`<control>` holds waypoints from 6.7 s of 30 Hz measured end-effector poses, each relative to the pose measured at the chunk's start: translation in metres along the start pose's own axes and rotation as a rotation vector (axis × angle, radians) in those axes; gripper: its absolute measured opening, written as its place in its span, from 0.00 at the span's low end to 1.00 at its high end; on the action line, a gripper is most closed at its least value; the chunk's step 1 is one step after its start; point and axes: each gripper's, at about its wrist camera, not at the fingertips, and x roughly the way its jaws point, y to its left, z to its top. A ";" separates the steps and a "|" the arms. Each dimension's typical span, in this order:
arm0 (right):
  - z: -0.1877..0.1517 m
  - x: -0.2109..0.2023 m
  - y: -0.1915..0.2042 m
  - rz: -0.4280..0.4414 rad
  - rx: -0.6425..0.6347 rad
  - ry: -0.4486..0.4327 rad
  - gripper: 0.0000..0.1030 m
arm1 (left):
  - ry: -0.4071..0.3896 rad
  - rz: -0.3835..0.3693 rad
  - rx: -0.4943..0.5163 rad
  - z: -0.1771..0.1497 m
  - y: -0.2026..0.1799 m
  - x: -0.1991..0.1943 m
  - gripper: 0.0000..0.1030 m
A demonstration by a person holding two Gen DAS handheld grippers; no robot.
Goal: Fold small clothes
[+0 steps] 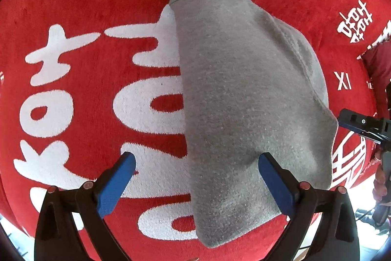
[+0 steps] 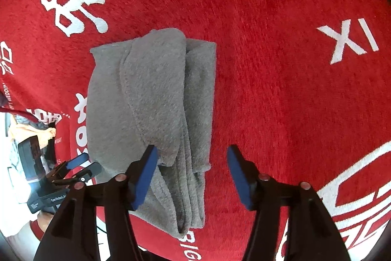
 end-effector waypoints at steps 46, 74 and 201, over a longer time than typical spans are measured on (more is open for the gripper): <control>0.074 0.083 0.003 0.402 -0.116 0.149 0.75 | 0.016 -0.264 -0.018 0.029 -0.004 0.038 0.99; -0.010 0.019 0.093 0.484 -0.083 0.095 0.33 | -0.112 -0.318 0.051 -0.027 0.051 -0.058 0.49; -0.193 -0.025 0.297 -0.386 -0.256 0.071 0.83 | -0.054 0.201 -0.061 -0.132 0.145 -0.185 0.99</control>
